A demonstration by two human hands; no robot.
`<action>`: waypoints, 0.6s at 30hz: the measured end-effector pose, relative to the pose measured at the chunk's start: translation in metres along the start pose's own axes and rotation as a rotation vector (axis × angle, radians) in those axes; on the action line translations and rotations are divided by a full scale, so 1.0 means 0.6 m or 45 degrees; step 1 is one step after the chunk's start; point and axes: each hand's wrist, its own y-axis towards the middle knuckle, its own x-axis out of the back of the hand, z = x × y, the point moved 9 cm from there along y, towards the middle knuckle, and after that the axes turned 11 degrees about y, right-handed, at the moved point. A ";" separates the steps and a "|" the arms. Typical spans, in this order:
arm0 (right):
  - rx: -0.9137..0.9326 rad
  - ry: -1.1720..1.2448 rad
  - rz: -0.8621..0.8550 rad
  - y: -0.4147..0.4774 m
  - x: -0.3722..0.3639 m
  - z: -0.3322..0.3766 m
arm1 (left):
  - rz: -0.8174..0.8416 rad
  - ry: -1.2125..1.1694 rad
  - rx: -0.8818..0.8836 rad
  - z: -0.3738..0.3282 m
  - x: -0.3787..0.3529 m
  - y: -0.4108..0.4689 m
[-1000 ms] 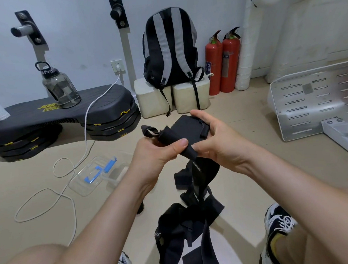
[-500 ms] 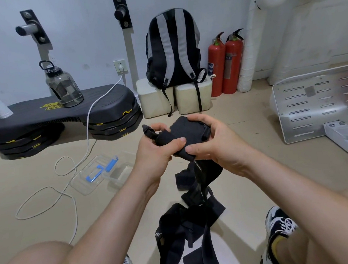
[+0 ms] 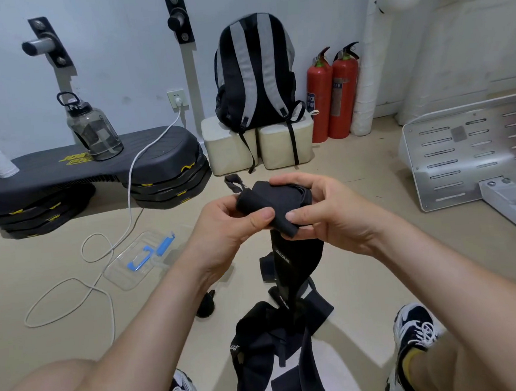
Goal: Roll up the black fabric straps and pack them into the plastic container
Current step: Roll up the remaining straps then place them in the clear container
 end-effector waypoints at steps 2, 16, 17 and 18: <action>0.004 -0.080 -0.015 0.000 0.000 0.000 | -0.091 0.005 0.015 0.003 0.006 0.000; 0.010 -0.061 -0.036 0.004 -0.020 -0.016 | -0.279 -0.039 0.061 0.018 0.012 -0.003; 0.015 -0.075 -0.004 0.004 -0.024 -0.017 | -0.260 -0.075 0.069 0.021 0.007 -0.004; 0.022 -0.086 0.025 0.004 -0.026 -0.019 | -0.247 -0.110 0.081 0.022 0.002 -0.006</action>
